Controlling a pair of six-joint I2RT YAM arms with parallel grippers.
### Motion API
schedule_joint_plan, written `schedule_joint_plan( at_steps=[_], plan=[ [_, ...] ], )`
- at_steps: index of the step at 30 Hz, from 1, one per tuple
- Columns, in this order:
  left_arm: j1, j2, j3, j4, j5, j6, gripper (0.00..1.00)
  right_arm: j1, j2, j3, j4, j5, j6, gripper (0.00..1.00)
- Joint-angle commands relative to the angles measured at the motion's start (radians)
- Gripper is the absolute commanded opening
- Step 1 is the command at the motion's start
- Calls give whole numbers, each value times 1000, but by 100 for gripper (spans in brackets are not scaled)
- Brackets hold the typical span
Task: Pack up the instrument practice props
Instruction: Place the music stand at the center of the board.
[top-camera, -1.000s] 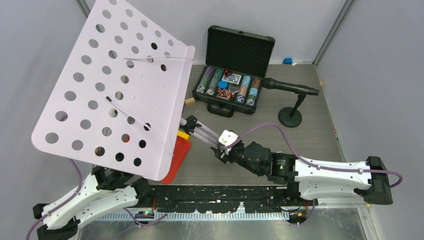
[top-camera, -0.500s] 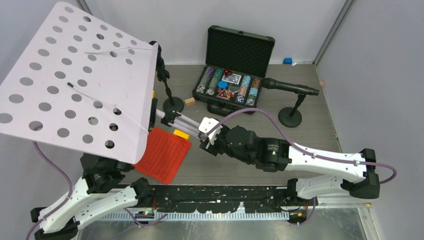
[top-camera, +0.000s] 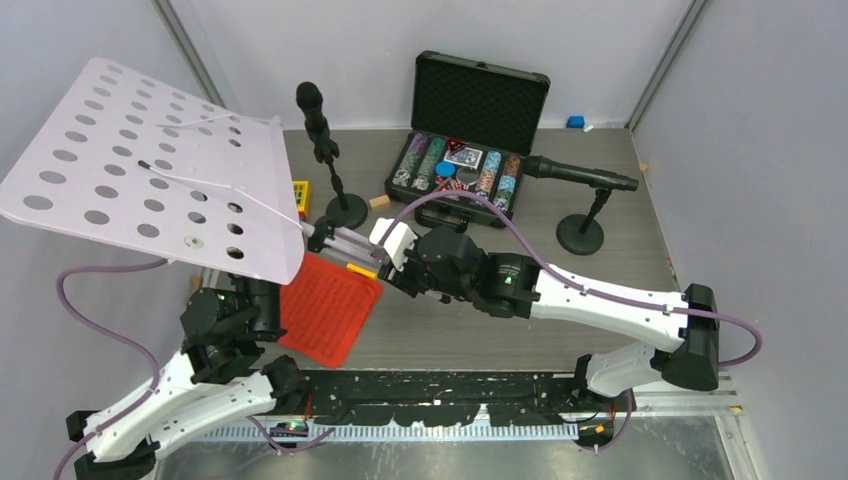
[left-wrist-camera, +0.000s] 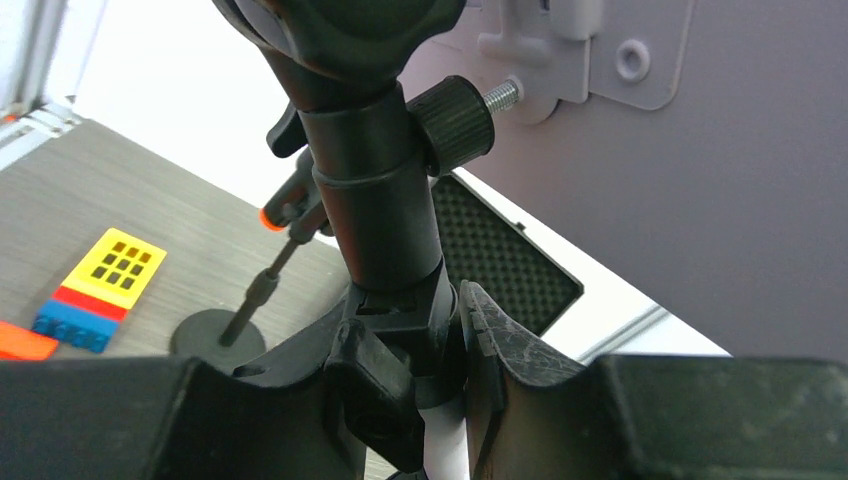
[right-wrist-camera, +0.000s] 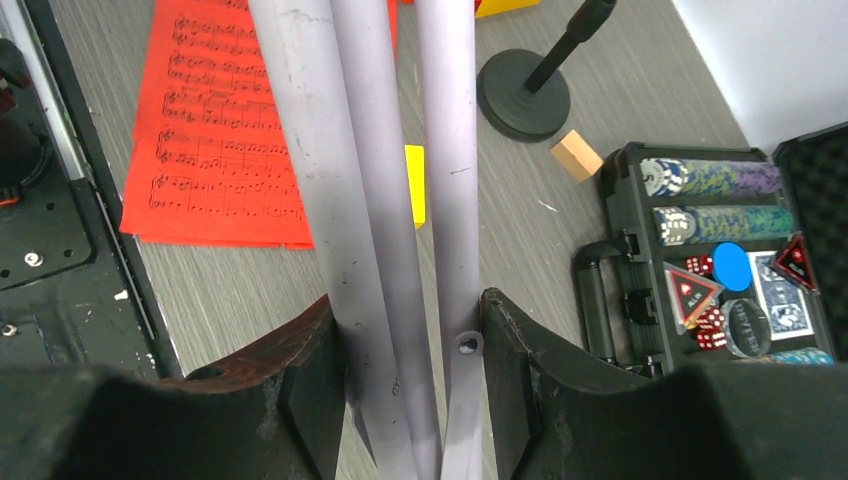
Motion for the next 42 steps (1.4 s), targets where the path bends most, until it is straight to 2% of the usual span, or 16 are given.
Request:
schedule_joint_plan(
  at_steps=[1, 8, 14, 23, 31, 42],
  plan=[
    [4, -27, -40, 49, -93, 129, 0, -35, -7, 97, 273, -22, 25, 0],
    [4, -38, -108, 28, -143, 129, 0, -87, 17, 53, 294, -62, 79, 0],
    [6, -36, -172, -60, -169, 12, 0, -109, 20, 6, 332, -58, 93, 0],
    [43, -41, -266, -46, -193, -72, 0, -132, 29, -69, 377, -19, 98, 0],
    [176, 40, -269, -188, -58, -267, 0, -170, 70, -85, 404, -26, 107, 0],
    [367, 149, -314, -147, 107, -362, 0, -172, 34, -166, 408, -14, 127, 0]
  ],
)
